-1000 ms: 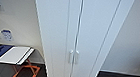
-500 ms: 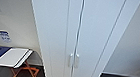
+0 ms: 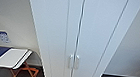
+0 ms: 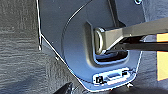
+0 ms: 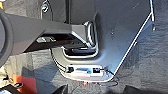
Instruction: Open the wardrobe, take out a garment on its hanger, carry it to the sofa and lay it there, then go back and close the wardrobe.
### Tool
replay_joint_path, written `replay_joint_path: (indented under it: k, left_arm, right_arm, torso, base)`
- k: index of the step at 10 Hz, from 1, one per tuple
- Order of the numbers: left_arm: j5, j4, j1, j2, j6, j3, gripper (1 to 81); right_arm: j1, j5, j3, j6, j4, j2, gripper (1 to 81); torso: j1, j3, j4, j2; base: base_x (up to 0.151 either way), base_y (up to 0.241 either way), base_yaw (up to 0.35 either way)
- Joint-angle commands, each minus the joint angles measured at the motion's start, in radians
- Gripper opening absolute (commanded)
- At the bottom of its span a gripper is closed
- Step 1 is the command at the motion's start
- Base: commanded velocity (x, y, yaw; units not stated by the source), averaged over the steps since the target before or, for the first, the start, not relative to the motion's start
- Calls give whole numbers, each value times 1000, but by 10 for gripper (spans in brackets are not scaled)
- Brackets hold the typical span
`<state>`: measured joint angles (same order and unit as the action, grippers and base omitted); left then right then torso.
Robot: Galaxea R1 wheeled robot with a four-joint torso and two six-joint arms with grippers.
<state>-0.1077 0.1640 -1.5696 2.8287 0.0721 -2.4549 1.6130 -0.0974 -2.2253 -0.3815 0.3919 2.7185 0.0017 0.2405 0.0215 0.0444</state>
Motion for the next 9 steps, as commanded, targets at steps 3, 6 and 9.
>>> replay_joint_path:
  k: [3, 6, 9]
  left_arm:
    - [52, 11, 25, -145, -5, 207, 811]
    - [52, 9, 102, -357, 3, 479, 811]
    - [51, 11, 199, -529, -3, 730, 811]
  right_arm:
    - [-40, 6, 246, 1, 12, -200, 811]
    - [-125, -54, 489, 1, 10, -412, 811]
    - [-242, -65, 738, -10, 15, -584, 811]
  torso:
    - [0, 0, 0, 0]
    - [0, 0, 0, 0]
    - [0, 0, 0, 0]
  base:
    - [0, 0, 0]
    - [0, 0, 0]
    - [0, 0, 0]
